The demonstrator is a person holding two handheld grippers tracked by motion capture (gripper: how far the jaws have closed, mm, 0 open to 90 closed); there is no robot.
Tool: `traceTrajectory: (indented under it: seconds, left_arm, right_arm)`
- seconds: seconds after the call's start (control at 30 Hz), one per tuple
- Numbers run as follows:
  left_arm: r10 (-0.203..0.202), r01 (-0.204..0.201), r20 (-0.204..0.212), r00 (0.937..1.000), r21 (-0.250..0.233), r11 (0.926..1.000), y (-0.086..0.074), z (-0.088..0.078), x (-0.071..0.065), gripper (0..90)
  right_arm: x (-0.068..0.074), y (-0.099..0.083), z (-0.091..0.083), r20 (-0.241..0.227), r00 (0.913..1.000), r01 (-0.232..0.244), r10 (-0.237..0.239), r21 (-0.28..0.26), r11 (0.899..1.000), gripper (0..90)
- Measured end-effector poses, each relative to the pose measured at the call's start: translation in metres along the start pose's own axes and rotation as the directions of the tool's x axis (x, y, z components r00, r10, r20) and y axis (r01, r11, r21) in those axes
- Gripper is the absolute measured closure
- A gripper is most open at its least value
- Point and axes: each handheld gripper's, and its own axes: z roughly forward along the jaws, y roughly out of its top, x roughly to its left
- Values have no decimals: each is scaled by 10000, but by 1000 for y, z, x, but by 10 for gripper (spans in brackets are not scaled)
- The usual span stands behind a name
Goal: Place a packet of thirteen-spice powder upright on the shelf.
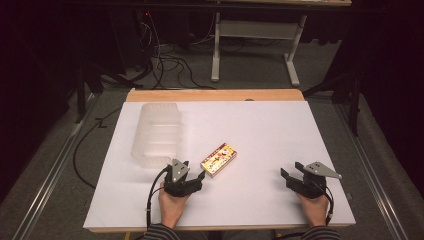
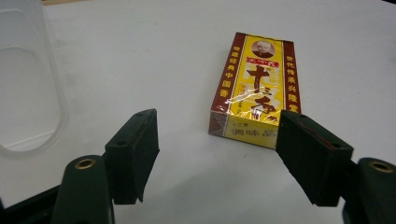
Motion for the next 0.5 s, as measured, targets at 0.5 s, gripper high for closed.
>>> traceTrajectory:
  seconds: [0.5]
  left_arm:
    - [123, -126, 135, 9998, 196, 9997, 1, 2, -1, 309]
  right_arm:
    - [0, -1, -1, 54, 10000, 0, 0, -128, 9999, 348]
